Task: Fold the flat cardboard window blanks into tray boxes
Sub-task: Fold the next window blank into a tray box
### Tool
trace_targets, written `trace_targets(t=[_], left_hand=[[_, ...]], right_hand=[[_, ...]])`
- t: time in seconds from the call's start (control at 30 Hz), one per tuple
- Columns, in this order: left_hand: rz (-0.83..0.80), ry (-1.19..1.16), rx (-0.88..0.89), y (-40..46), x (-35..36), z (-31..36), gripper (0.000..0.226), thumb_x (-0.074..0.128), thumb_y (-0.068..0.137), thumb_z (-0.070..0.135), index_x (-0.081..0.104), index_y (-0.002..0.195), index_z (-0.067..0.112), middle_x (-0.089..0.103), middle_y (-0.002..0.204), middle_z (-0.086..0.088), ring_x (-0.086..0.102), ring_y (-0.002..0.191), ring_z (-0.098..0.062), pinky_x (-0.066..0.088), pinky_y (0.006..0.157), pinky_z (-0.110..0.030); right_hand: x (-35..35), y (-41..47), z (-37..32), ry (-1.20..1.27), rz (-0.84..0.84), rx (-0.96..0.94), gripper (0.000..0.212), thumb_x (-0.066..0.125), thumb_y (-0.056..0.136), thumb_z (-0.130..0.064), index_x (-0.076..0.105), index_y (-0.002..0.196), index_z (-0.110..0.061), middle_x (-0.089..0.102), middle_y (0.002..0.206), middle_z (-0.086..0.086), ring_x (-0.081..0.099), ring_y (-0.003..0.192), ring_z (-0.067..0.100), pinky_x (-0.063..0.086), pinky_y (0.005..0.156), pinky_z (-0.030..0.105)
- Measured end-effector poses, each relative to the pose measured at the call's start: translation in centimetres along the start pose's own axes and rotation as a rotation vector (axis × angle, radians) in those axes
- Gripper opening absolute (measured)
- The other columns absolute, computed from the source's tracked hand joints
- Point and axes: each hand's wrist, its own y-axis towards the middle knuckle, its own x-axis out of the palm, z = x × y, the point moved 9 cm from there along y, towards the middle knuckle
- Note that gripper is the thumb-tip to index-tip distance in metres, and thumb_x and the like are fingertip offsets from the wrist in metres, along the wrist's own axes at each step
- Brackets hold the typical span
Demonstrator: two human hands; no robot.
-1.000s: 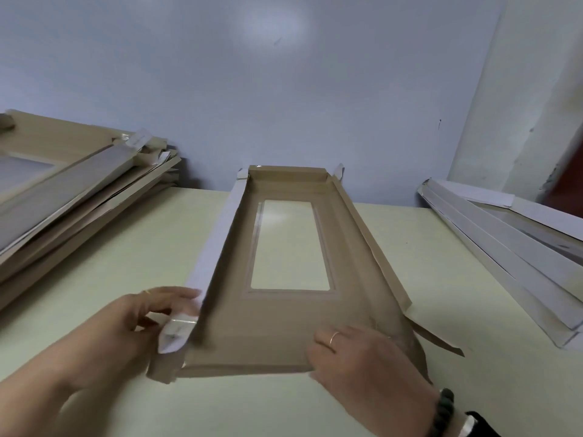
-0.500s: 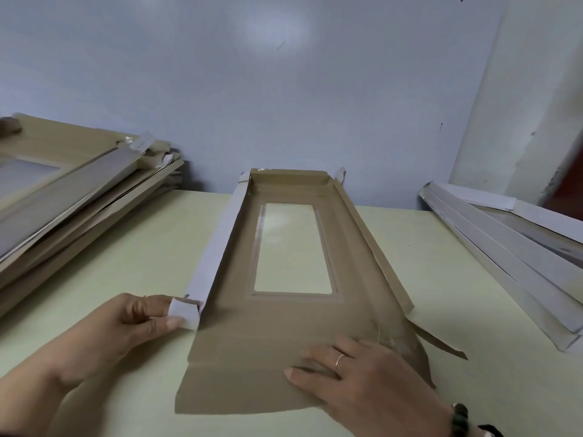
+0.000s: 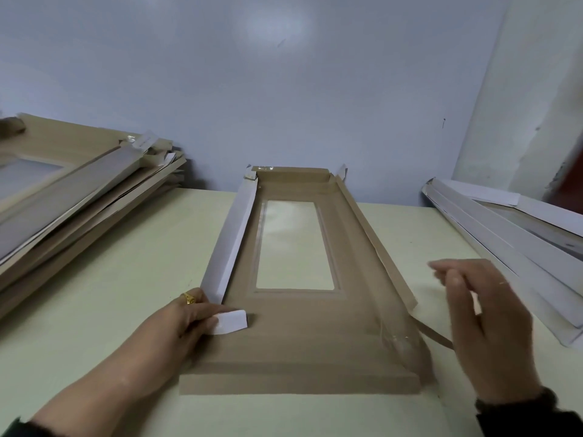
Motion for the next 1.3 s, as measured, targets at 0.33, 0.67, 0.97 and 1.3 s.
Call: trace_targets(t=[0.33,0.67,0.97,1.3], left_hand=[[0.001,0.010,-0.090,-0.2,0.1,-1.4,0.035,0.042,0.097,0.011,0.067,0.105,0.034,0.050,0.083,0.012,0.052,0.079,-0.002,0.037,0.064,-0.010],[-0.006,-0.021,-0.124,-0.3,0.0,-1.4,0.040,0.039,0.097,0.006,0.062,0.113,0.034,0.047,0.083,0.006,0.049,0.070,0.003,0.035,0.059,-0.009],[0.034,-0.036,-0.074,-0.1,-0.2,-0.7,0.064,0.043,0.091,-0.008,0.060,0.099,0.053,0.048,0.078,0.010,0.048,0.062,0.002,0.034,0.054,-0.009],[0.147,0.017,-0.050,-0.4,-1.5,-0.4,0.040,0.059,0.083,-0.005,0.058,0.076,0.035,0.058,0.070,0.015,0.049,0.059,-0.006,0.038,0.056,-0.015]], right_hand=[[5.4,-4.1,5.1,0.143,-0.740,0.212,0.068,0.052,0.065,0.028,0.068,0.086,-0.035,0.061,0.105,-0.020,0.048,0.105,-0.008,0.034,0.088,0.006],[5.8,-4.5,6.5,0.246,-0.805,0.401,0.030,0.051,0.090,0.003,0.073,0.090,-0.018,0.065,0.104,-0.004,0.057,0.094,-0.005,0.036,0.083,0.004],[6.1,-3.4,3.4,0.065,-0.604,0.174,0.037,0.058,0.088,-0.013,0.053,0.081,-0.049,0.058,0.082,-0.015,0.053,0.075,-0.003,0.038,0.067,0.008],[6.5,-3.5,0.0,-0.154,-0.605,-0.153,0.023,0.061,0.073,0.012,0.064,0.079,-0.010,0.060,0.075,-0.004,0.057,0.059,0.016,0.047,0.053,0.027]])
